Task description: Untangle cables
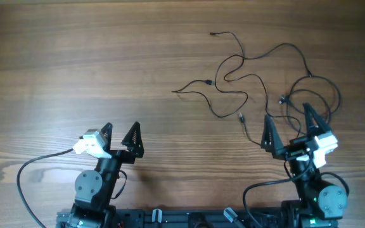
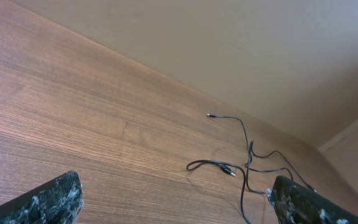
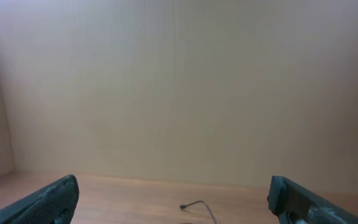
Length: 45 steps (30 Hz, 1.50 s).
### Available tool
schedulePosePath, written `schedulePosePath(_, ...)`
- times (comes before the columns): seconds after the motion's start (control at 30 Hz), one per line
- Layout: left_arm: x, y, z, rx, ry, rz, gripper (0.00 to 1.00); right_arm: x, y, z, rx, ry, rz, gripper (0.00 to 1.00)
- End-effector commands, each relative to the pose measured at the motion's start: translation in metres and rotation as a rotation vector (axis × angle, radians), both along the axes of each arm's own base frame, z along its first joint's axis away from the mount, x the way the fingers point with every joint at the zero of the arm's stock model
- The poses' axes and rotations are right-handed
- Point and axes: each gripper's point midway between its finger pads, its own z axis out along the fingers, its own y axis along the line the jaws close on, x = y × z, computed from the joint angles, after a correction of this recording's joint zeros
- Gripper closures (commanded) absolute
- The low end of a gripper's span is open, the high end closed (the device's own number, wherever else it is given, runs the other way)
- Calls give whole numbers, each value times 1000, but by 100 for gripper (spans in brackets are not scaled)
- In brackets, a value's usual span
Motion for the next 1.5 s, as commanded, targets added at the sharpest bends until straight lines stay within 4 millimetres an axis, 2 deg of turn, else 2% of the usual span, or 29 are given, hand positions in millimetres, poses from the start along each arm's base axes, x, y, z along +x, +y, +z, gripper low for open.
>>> schedulePosePath(0.0,0,0,-1,16,-1,-4,0,4,-5,-24,-8,55,-15,0)
schedulePosePath(0.03,0,0,-1,16,-1,-4,0,6,-6,-35,-11,101,-16,0)
schedulePosePath(0.1,0,0,-1,16,-1,-4,0,11,-6,-74,-35,258,-21,0)
schedulePosePath(0.13,0,0,-1,16,-1,-4,0,12,-8,-82,-34,291,-27,0)
schedulePosePath(0.4,0,0,-1,16,-1,-4,0,14,-29,-81,-20,291,-110,0)
schedulePosePath(1.47,0,0,-1,16,-1,-4,0,14,-29,-81,-12,293,-108,0)
